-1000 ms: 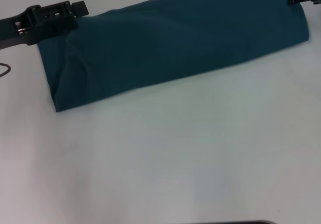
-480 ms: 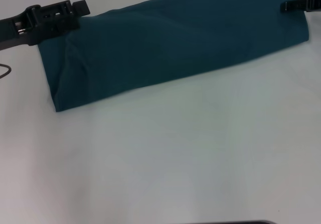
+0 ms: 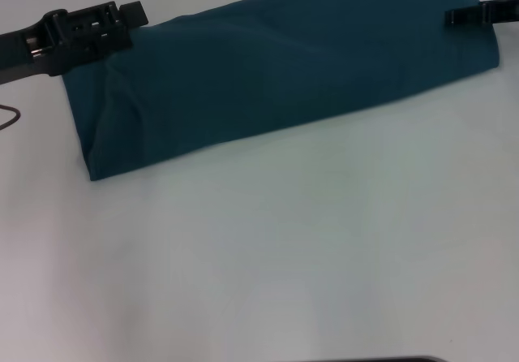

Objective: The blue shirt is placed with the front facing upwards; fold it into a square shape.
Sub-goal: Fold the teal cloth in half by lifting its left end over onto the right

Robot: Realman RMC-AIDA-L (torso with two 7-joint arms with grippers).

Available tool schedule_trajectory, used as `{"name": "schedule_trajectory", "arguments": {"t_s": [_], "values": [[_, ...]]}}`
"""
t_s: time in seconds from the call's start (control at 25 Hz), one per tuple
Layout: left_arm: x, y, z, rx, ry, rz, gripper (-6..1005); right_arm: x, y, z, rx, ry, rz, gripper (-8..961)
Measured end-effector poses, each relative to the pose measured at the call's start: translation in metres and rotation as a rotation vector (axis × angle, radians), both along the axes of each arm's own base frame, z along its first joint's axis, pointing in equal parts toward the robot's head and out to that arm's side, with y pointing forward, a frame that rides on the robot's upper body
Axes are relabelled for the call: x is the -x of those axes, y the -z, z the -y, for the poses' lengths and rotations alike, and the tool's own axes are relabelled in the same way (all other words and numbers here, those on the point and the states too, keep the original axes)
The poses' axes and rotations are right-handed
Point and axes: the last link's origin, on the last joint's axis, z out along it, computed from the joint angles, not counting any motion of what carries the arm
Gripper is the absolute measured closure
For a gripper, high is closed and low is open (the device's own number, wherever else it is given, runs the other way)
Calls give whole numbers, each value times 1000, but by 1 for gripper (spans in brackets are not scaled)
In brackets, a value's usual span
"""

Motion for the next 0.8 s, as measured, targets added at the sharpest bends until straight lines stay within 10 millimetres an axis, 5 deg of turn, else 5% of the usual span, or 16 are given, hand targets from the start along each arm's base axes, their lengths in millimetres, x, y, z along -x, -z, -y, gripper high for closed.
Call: {"name": "schedule_trajectory", "arguments": {"t_s": [0.8], "values": [[3,-4,0,-15,-11,8,295,33,2,4,94,-55,-205,175]]}}
